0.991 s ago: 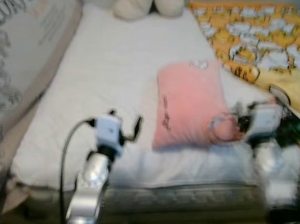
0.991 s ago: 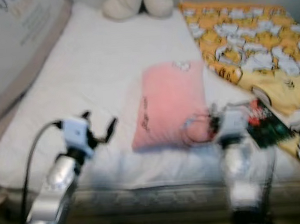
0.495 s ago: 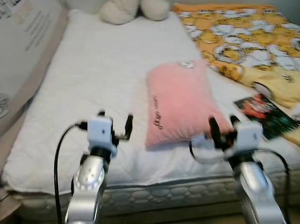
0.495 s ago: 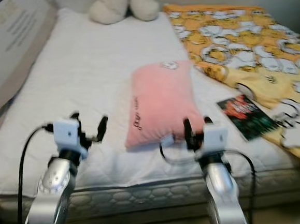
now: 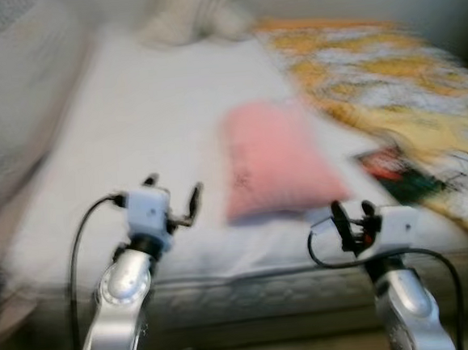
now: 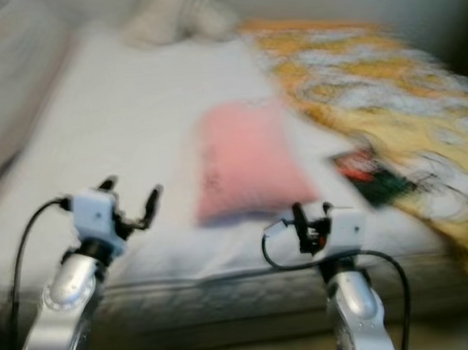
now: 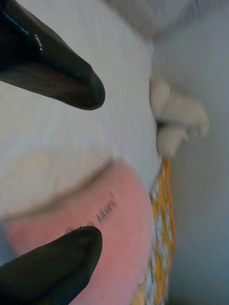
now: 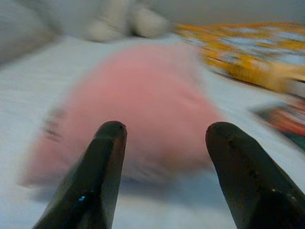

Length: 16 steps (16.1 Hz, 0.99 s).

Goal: Clean up the room

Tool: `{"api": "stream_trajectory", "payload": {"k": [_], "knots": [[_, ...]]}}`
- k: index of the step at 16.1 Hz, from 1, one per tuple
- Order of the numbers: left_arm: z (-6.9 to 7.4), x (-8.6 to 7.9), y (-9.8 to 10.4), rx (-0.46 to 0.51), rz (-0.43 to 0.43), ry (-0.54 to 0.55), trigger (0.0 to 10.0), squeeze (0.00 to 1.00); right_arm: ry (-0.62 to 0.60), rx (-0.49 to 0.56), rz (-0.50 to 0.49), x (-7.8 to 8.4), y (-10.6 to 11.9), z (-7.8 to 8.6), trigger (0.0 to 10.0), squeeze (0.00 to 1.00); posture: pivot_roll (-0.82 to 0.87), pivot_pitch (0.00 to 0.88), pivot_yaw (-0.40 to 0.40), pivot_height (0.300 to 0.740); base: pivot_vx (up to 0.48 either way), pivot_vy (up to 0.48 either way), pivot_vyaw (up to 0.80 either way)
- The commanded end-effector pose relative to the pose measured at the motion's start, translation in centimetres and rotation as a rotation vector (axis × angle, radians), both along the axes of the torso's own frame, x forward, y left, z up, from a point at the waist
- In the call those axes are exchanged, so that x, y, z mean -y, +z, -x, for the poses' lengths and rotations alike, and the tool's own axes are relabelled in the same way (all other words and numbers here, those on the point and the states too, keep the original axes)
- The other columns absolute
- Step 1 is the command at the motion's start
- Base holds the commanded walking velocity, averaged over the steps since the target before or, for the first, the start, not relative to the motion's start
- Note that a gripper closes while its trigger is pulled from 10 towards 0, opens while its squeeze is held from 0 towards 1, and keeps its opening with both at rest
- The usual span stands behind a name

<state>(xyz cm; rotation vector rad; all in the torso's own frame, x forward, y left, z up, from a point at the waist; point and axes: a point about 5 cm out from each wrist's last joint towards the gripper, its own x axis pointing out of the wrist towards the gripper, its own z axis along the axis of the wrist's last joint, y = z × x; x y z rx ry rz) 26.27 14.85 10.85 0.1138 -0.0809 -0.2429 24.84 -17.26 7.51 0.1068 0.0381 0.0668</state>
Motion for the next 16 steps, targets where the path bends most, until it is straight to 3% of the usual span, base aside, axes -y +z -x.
{"api": "stream_trajectory", "payload": {"k": [1, 4, 10, 16], "knots": [[-0.1, 0.7, 0.0, -0.011, -0.004, -0.006, 10.0, 0.0, 0.01, -0.019, -0.006, -0.2, -0.2, -0.1, 10.0, 0.0, 0.03, 0.0, -0.009, 0.727, 0.0, -0.48, 0.76], [-0.8, 1.5, 0.3, -0.002, -0.004, -0.012, 10.0, 0.0, -0.019, -0.037, -0.011, 0.1, -0.4, -0.9, 10.0, 0.0, 0.03, 0.0, -0.011, 0.727, 0.0, -0.475, 0.65], [-2.3, 2.5, 0.7, -0.001, -0.002, -0.028, 10.0, 0.0, -0.009, -0.011, 0.027, -0.4, 0.4, -2.7, 10.0, 0.0, 0.01, 0.0, -0.003, 0.727, 0.0, -0.458, 0.0], [-3.0, 2.4, -0.2, -0.053, 0.033, -0.043, 10.0, 0.0, 0.014, -0.003, 0.049, -1.3, 0.4, -2.8, 10.0, 0.0, 0.0, 0.0, -0.001, 0.727, 0.052, -0.349, 0.0]]}}
